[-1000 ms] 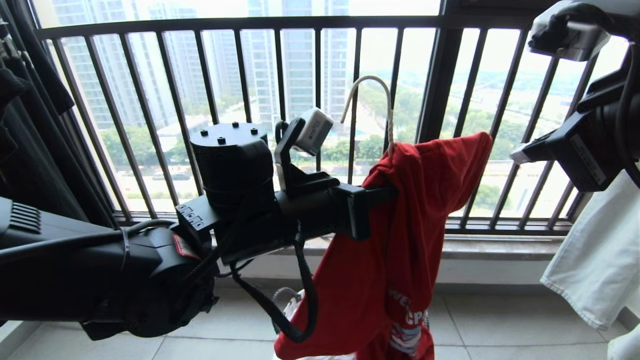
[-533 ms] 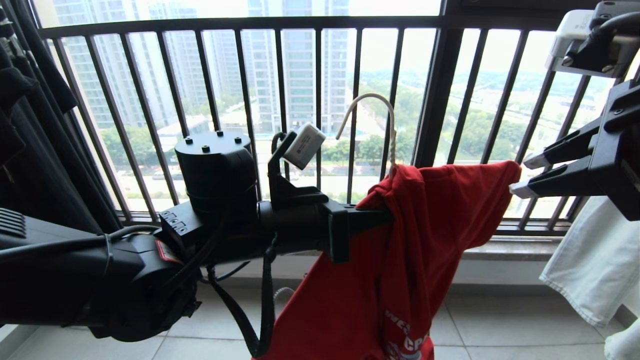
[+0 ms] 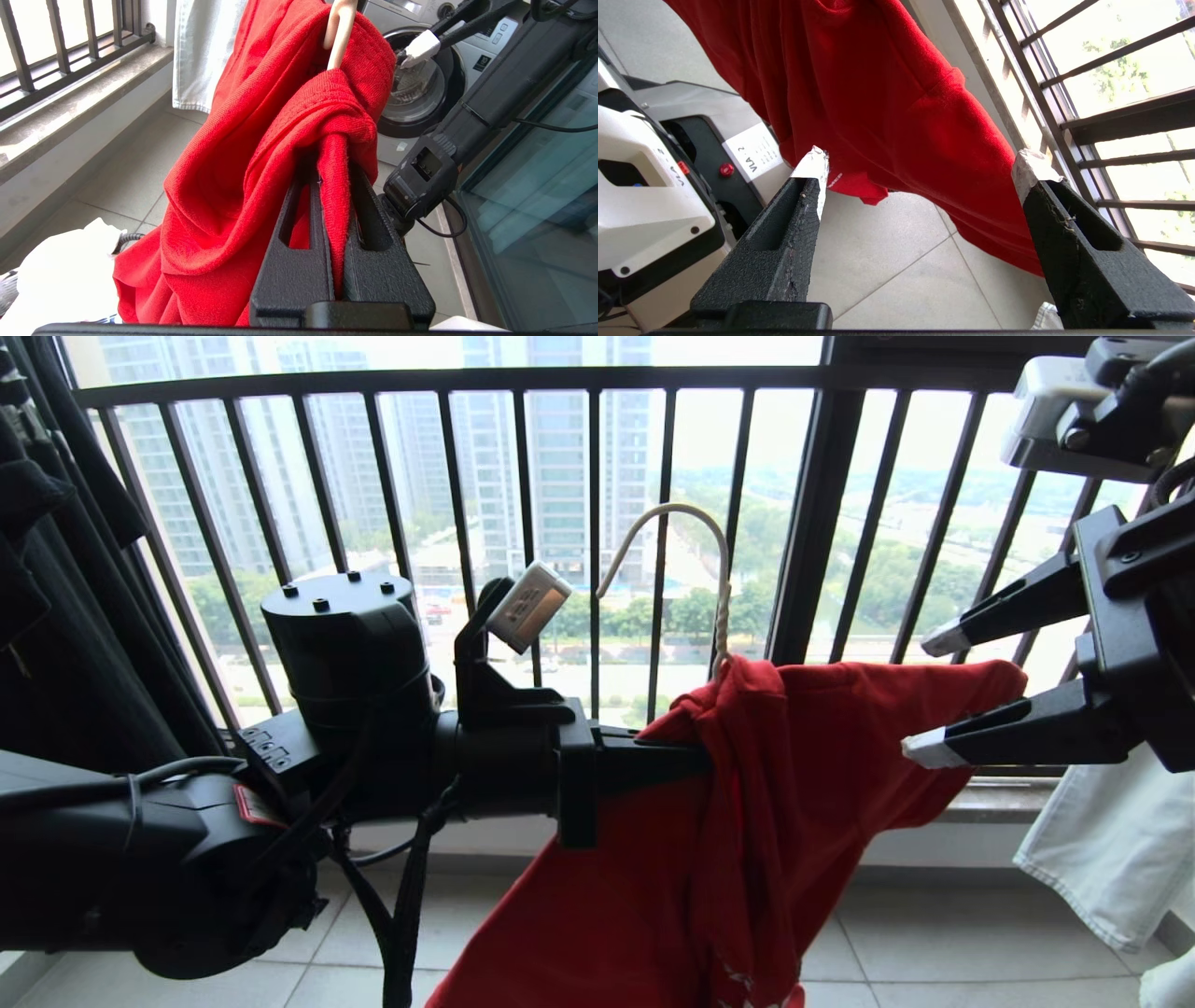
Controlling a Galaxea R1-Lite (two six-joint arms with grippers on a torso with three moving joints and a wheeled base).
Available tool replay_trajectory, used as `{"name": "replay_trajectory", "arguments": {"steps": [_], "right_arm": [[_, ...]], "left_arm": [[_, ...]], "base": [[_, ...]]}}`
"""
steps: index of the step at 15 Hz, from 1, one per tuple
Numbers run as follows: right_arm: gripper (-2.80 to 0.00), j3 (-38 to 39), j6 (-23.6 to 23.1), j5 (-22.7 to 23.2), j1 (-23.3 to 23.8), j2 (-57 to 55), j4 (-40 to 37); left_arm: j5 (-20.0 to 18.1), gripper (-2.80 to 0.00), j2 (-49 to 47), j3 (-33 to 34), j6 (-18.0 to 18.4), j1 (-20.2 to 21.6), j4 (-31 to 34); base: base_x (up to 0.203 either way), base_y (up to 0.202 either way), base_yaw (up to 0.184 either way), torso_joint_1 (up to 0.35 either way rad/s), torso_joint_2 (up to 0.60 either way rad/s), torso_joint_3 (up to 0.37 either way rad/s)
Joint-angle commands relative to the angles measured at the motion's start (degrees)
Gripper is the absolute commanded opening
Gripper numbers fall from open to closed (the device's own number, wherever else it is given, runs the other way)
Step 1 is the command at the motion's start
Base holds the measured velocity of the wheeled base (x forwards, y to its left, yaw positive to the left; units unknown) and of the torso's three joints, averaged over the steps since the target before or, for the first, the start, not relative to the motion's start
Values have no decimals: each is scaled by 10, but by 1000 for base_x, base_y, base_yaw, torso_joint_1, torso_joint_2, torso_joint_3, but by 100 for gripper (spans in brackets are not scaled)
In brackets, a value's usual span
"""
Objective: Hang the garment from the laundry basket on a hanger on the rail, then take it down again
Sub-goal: Hang the clothes rack on the clothesline
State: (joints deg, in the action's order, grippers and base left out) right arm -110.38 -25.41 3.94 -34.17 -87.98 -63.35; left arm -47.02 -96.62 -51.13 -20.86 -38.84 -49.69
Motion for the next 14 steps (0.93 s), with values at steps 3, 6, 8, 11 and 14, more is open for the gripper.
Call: {"name": "replay_trajectory", "arguments": {"steps": [3, 6, 8, 11, 14], "right_arm": [[0, 2, -23, 8, -1, -9, 30], [0, 2, -39, 30, -7, -16, 30], [0, 2, -43, 45, -12, -22, 30], [0, -8, -60, 84, -12, -27, 30], [0, -7, -61, 120, -14, -28, 29]], "left_arm": [[-32, -280, 19, 8, -2, 12, -1], [-33, -280, 24, 12, -1, 12, -1], [-50, -280, 31, 18, -1, 16, -1], [-107, -280, 46, 28, -1, 32, -2], [-124, -280, 50, 27, -1, 42, -3]], "base": [[0, 0, 0, 0, 0, 0], [0, 0, 0, 0, 0, 0], [0, 0, 0, 0, 0, 0], [0, 0, 0, 0, 0, 0], [0, 0, 0, 0, 0, 0]]}}
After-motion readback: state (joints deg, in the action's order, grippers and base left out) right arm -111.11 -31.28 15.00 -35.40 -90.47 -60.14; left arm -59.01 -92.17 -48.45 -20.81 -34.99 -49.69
